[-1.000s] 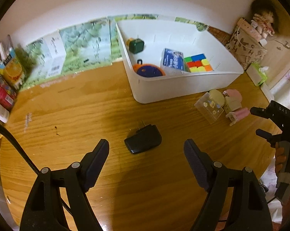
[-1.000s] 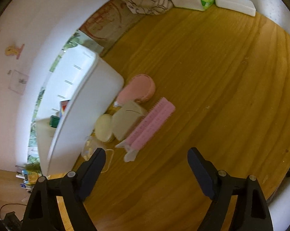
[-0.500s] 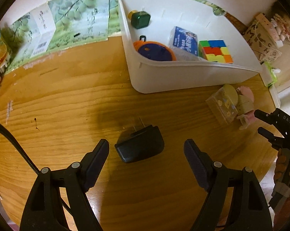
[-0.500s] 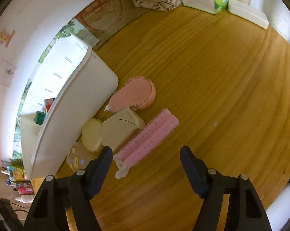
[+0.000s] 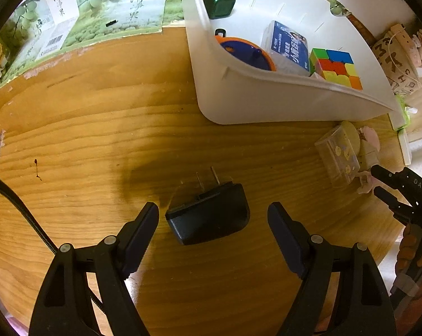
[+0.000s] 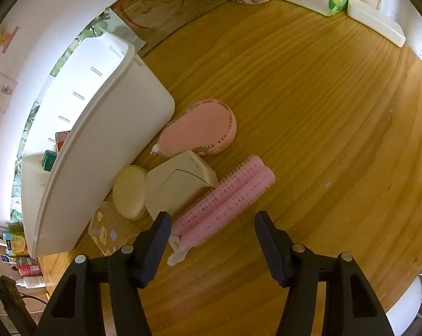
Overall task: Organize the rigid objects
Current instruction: 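Grasp the black charger plug with the left tool while the right tool grasps the pink hair roller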
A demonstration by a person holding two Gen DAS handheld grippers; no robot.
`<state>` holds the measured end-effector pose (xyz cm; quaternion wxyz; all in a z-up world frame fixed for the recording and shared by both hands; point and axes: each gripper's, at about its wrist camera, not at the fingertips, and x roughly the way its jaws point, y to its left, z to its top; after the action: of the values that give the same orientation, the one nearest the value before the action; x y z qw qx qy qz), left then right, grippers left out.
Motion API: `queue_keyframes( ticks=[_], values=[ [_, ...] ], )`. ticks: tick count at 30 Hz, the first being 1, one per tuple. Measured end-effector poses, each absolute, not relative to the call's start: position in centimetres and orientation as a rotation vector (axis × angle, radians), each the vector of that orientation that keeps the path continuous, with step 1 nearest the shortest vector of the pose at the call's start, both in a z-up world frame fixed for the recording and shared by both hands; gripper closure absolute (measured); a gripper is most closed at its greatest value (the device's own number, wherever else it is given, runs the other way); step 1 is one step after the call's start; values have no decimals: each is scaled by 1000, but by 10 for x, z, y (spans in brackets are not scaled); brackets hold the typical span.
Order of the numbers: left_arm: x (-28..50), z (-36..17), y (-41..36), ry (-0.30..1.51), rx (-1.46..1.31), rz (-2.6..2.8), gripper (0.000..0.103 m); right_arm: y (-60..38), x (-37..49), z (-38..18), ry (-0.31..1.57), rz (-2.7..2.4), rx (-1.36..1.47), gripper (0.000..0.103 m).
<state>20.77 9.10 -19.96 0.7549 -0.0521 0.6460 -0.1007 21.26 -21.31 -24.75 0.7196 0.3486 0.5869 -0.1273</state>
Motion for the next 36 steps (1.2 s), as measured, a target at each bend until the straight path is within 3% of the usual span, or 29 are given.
queue_keyframes(
  ticks=[7,14,22,36],
  values=[
    [210,-209,87,1431,-148,-219,21,-213,217,-245,1290,-273,736,48],
    [214,-217,93,1437,-176,-208,23,-205,225,-240,1290,-274,697,49],
    [221,-216,95,1418,-175,-184,36,-197,229,-237,1307,-238,621,57],
    [219,-208,95,1413,-183,-194,36,-193,216,-228,1334,-205,618,73]
  ],
)
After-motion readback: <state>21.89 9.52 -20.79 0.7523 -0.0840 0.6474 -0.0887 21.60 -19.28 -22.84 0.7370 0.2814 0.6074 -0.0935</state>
